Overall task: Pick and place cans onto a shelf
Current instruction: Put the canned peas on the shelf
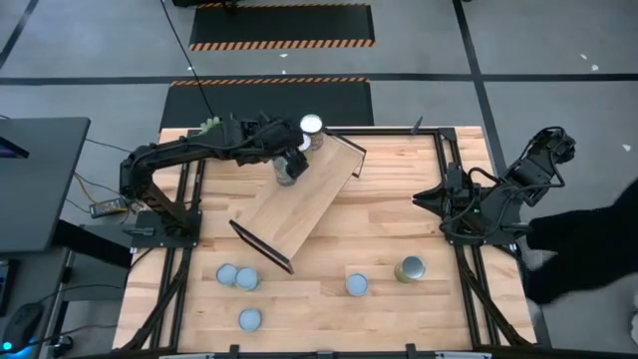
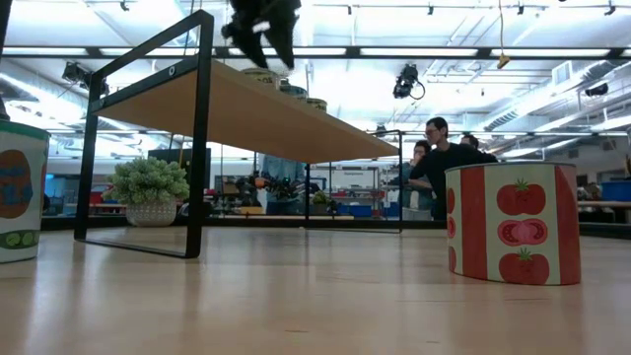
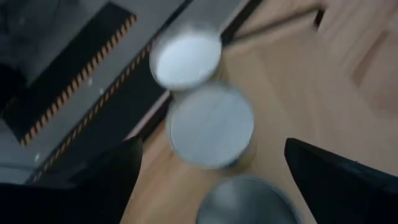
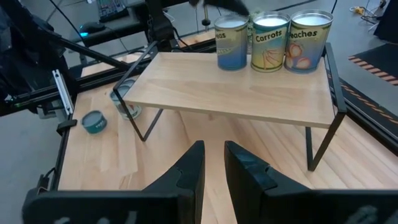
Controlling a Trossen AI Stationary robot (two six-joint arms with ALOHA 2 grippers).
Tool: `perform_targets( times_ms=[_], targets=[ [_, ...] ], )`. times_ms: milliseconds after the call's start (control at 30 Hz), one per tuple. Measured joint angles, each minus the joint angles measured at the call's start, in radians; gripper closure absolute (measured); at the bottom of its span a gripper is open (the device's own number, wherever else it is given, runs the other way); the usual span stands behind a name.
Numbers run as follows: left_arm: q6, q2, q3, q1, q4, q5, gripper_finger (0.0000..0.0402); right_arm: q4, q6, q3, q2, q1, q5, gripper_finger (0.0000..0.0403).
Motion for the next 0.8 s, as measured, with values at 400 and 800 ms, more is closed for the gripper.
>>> perform_targets(
  times_ms=[400,800],
  targets=[
    [0.122,-0.001,0.138,-0.044,-0.187,0.218,0.0009,-0.009,-0.009,0.000,0.000,-0.004,0.002,0.0334],
    [0.391,0.000,0.023,-0.213,-0.285,-0.046,0.0032,-0.007,-0.052,0.000,0.000,-0.072,0.004,0.0334]
  ],
)
